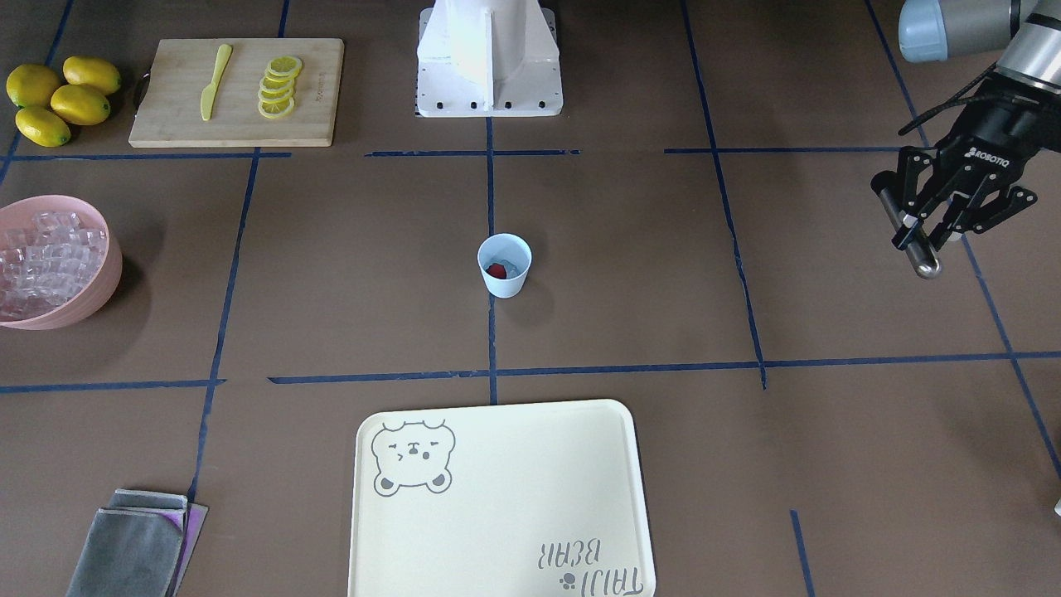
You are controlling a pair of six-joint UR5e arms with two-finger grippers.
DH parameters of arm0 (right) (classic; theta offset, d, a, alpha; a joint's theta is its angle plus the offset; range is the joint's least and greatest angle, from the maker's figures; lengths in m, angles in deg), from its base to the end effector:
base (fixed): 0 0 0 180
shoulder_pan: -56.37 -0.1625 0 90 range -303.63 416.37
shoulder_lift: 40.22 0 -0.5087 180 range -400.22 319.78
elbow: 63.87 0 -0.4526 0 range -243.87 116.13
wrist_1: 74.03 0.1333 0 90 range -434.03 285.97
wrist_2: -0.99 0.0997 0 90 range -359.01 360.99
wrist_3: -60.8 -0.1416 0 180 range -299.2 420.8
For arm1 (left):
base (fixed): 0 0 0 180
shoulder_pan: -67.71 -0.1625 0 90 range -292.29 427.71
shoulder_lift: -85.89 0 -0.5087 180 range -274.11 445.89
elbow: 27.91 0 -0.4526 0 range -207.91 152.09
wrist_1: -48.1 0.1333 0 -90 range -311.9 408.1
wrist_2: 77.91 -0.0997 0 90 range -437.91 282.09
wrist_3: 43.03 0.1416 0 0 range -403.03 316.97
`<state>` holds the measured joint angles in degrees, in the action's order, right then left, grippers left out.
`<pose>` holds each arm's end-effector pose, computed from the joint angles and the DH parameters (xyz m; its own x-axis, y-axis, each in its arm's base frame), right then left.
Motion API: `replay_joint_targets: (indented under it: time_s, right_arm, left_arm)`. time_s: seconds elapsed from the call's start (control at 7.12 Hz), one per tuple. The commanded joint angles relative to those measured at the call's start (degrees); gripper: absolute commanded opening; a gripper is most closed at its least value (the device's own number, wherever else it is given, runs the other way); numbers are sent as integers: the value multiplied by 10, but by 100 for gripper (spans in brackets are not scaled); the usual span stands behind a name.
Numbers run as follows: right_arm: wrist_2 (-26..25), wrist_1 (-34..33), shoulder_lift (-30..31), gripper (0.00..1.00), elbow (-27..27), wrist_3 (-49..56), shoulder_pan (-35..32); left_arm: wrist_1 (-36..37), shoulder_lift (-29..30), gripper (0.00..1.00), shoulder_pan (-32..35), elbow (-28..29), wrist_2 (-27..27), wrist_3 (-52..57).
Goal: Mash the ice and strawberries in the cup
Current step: 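Lift the metal rod upright and carry it over the cup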
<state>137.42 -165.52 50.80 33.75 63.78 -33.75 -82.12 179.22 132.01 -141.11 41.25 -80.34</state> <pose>0.0319 -0.5485 0.7074 0.6886 -0.1148 0.7160 0.0338 0.9914 0.1265 0.1968 -0.5572 0.4254 0.5752 0.4065 -0.7099 0.2231 0.7570 0.6142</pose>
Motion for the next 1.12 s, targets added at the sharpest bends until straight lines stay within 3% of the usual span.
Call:
replay_joint_targets:
  time_s: [0.0, 0.28, 0.42, 0.7, 0.98]
  right_arm:
    - [14, -10, -1, 100, 5, 0, -1]
    - [14, -11, -1, 100, 5, 0, -1]
    - [14, -11, -1, 100, 5, 0, -1]
    - [14, -11, 6, 100, 25, 0, -3]
    - [14, -12, 10, 100, 33, 0, -12]
  left_arm:
    - [-47, 71, 0, -71, -4, 2, -12]
    - [-56, 149, 0, -126, -2, -9, -97]
    - [-62, 170, 0, -142, -3, -56, -98]
    - [-154, 179, 0, -223, 9, -221, -98]
    - [-309, 194, 0, -298, 64, -375, -94]
